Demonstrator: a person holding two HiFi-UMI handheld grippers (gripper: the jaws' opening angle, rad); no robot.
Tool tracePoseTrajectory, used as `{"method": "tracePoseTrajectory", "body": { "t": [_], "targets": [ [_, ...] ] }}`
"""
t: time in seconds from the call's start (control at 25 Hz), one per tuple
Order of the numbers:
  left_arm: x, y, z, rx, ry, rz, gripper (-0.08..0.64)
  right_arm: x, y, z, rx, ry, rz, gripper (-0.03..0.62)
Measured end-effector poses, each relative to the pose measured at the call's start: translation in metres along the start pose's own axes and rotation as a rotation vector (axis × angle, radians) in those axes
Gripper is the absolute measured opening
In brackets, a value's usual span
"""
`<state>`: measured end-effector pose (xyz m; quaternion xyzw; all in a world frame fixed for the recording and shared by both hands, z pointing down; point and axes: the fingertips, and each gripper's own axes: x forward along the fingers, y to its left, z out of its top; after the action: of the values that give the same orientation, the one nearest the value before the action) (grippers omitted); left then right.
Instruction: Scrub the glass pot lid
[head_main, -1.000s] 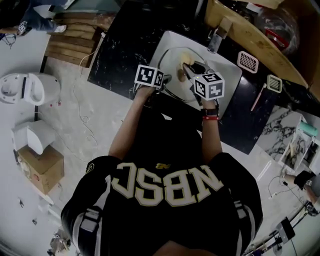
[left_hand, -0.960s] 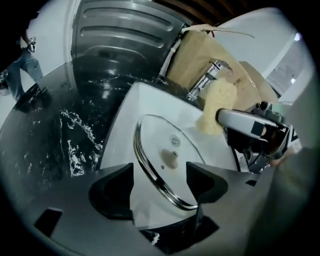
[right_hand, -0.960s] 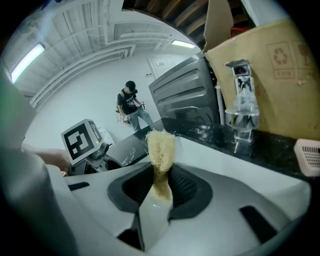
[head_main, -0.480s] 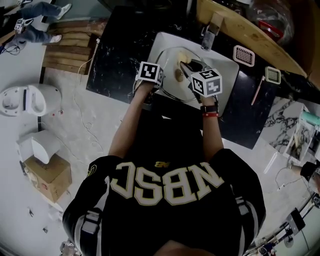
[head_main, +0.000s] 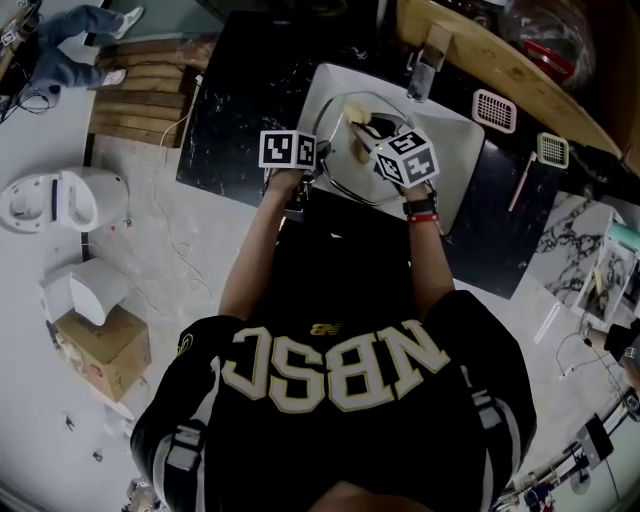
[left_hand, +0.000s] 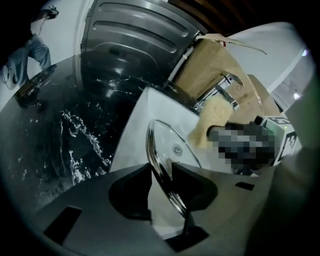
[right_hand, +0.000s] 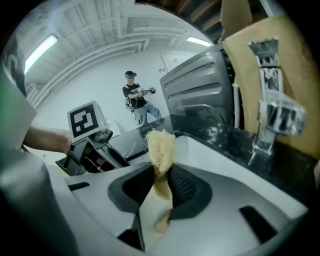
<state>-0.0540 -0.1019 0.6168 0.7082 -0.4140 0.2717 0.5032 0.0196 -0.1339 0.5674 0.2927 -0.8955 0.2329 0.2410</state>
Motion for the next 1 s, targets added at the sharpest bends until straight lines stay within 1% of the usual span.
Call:
{"method": "tracePoseTrajectory", "body": {
  "t": [0.08, 0.16, 0.28, 0.36, 0.44, 0.52, 0.6, 0.76, 1.0],
  "targets": [
    [-0.002, -0.002, 0.001, 0.009, -0.012, -0.015, 0.143, 0.010, 0.002, 0.010, -0.112, -0.019, -0.009, 0.095],
    [-0.003, -0.003, 0.001, 0.013, -0.018, -0.018, 0.143, 0.024, 0.009, 0.015, -0.250, -0.006, -0.015, 0.095],
    [-0.003, -0.003, 0.000, 0.008, -0.014, -0.022, 0.142, 0.045, 0.021, 0.005, -0.450, 0.083, -0.003, 0.095],
    [-0.003, -0.002, 0.000, 0.002, -0.008, -0.019, 0.138, 0.059, 0.027, -0.005, -0.536, 0.143, 0.018, 0.094],
    [-0.002, 0.001, 0.001, -0.012, -0.001, -0.008, 0.133, 0.071, 0.029, -0.014, -0.574, 0.187, 0.039, 0.091],
    [-0.001, 0.005, 0.001, -0.037, 0.007, 0.002, 0.127, 0.080, 0.029, -0.021, -0.587, 0.219, 0.050, 0.089],
    [-0.001, 0.007, 0.002, -0.057, 0.004, -0.006, 0.127, 0.087, 0.027, -0.024, -0.589, 0.238, 0.044, 0.087],
    [-0.001, 0.006, 0.001, -0.065, 0.008, -0.020, 0.127, 0.097, 0.011, -0.028, -0.589, 0.268, 0.004, 0.084],
    [0.000, 0.003, 0.000, -0.070, 0.019, -0.032, 0.130, 0.112, -0.028, -0.035, -0.610, 0.334, -0.086, 0.083]
  ]
}}
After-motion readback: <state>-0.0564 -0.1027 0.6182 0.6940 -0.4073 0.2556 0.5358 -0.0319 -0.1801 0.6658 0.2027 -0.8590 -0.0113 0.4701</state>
